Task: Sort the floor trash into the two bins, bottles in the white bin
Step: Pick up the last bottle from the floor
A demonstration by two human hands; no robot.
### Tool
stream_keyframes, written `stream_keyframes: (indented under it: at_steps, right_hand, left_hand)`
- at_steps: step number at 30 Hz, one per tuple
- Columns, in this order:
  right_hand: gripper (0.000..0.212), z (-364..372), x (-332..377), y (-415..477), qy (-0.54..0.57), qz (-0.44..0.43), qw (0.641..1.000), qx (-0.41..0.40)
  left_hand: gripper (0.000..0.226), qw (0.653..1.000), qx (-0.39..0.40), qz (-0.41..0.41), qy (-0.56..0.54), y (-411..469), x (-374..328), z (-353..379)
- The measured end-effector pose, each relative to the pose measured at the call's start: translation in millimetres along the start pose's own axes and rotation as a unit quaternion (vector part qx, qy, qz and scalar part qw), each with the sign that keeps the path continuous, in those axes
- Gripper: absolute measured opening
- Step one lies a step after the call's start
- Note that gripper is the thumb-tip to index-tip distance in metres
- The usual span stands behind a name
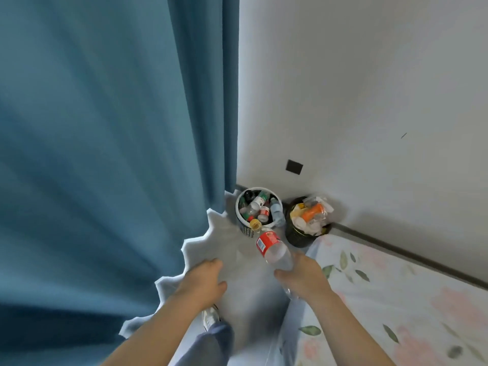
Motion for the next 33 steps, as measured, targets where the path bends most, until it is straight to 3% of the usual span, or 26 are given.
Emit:
stream_keyframes:
  at_steps: [11,17,22,28,33]
  right_hand:
    - [0.055,-43,23,105,0.049,0.096,0.994,-0.020]
    - [0.053,-58,17,163,0.102,0.114,0.988,-0.012]
    - [0.052,-65,2,234,0.126,0.118,0.985,-0.006]
    - [0.062,-51,-24,340,0.130,0.130,0.983,0.024]
    - [0.077,-26,-43,429,0.112,0.130,0.985,0.008]
  left_hand:
    - [0.019,0.996,0.042,0.053,0.058,138,-16,-75]
    - [0.020,0.995,0.045,0.054,0.070,196,-42,-94]
    - [0.037,0.998,0.048,0.037,0.028,247,-67,-91]
    - [0.024,0.998,0.057,-0.005,0.001,324,-83,-64]
    - [0.033,0.998,0.055,-0.029,0.003,388,-71,-23]
Point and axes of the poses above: each hand's wrist, its own y-axis towards the middle knuckle, its own z-axis out of the palm, x = y × z, the point moved 8 cm from there along y, towards the middle knuckle, and after that the axes turned 6 degrees about x, right-handed, at the moved point
